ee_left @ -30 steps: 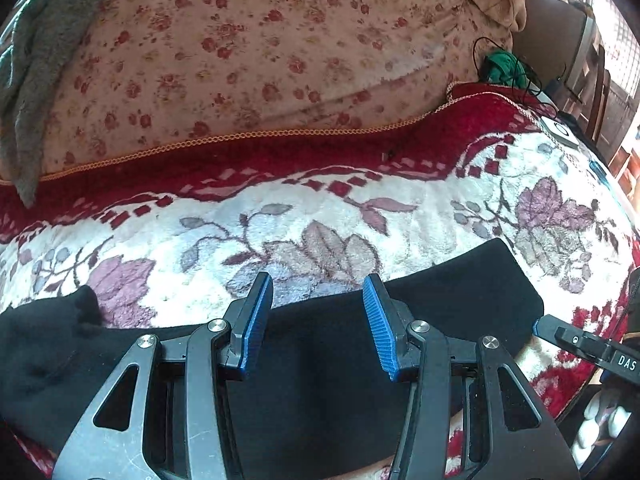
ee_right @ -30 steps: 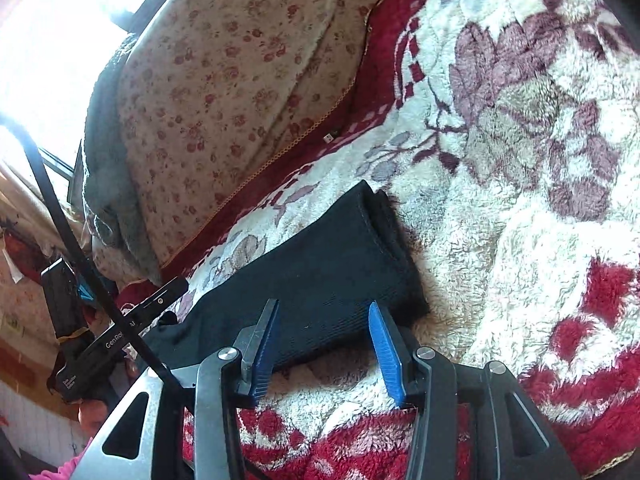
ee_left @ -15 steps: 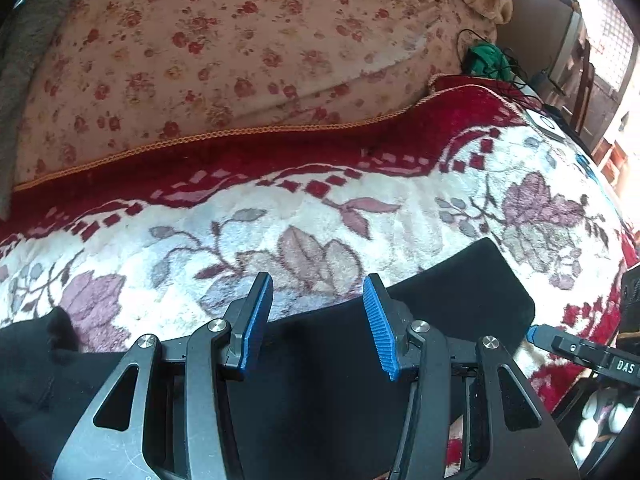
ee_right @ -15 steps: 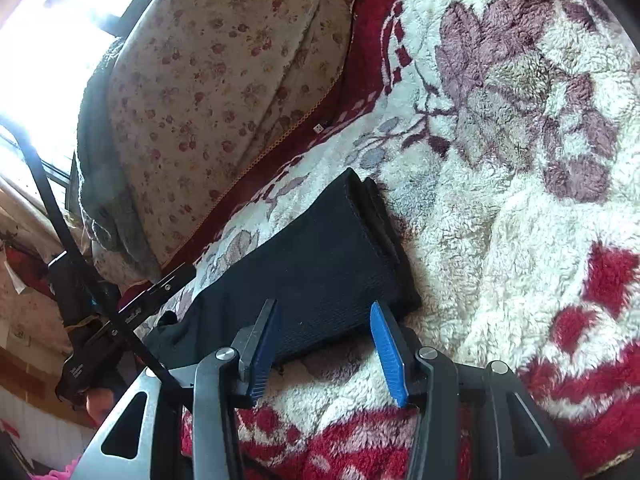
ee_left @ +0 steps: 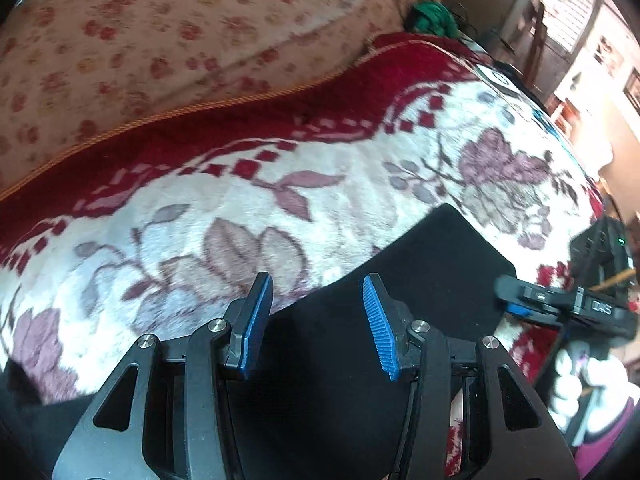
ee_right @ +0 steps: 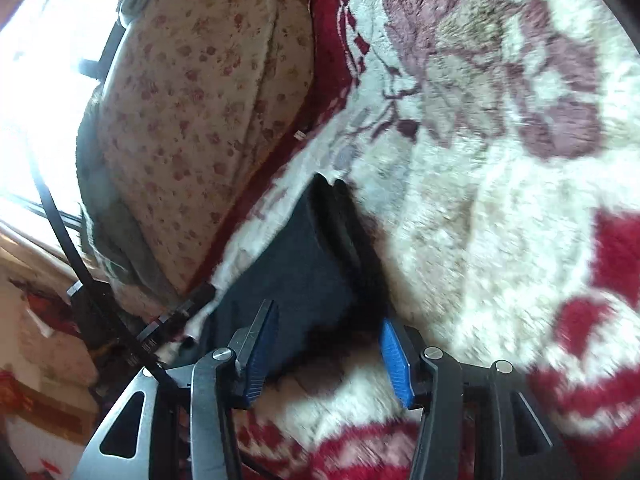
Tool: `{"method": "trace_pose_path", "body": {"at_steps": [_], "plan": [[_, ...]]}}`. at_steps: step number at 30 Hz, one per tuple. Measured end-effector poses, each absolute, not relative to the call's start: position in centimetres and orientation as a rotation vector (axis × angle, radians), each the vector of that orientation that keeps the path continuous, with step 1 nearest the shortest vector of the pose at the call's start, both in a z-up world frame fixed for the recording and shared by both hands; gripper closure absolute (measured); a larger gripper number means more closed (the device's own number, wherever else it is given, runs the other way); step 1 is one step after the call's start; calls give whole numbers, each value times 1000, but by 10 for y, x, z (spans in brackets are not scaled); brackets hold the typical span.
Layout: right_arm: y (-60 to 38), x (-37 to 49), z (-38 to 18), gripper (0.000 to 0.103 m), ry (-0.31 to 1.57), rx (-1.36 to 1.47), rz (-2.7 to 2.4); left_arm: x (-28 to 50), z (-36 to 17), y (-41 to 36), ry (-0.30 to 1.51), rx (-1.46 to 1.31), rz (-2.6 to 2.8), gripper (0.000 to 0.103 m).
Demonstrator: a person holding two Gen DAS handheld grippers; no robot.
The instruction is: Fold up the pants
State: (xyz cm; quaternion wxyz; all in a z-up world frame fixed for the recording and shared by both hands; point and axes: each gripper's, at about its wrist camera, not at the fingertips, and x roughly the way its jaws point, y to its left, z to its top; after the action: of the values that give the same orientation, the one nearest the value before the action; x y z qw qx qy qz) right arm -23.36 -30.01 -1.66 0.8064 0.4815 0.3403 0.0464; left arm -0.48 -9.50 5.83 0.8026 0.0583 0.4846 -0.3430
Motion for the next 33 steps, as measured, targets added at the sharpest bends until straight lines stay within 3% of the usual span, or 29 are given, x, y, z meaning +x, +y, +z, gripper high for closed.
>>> {"method": "trace_pose_path", "body": {"at_steps": [2,12,13,15,17,20,23,28,31,32,33], "plan": [[-299,-227,-22,65,723,1046,109,1,56,-101,1064,144,-789,52],[-308,-231,-33,79,664,1095,168,22,36,-146,1156,353,-1087,52],[-310,-234,-35,79,645,1120,168,22,34,-151,1167,367,-1110,50],[-313,-236,-37,79,613,1155,175,17,32,-158,1164,403,-1158,33],[-315,-239,-38,79,609,1155,179,13,31,-162,1166,444,-1199,23],[-316,-241,-38,79,606,1156,185,5,32,-171,1155,508,-1266,17],[-318,-239,-40,79,596,1184,195,-1,32,-176,1153,538,-1312,17],[-324,-245,-45,79,585,1224,213,7,32,-176,1242,449,-1416,25],[-324,-246,-45,79,584,1230,217,17,31,-177,1294,363,-1430,44],[-323,-246,-45,79,585,1229,217,18,30,-179,1328,331,-1464,59],[-325,-247,-45,79,585,1228,219,15,29,-181,1330,332,-1477,61]]}}
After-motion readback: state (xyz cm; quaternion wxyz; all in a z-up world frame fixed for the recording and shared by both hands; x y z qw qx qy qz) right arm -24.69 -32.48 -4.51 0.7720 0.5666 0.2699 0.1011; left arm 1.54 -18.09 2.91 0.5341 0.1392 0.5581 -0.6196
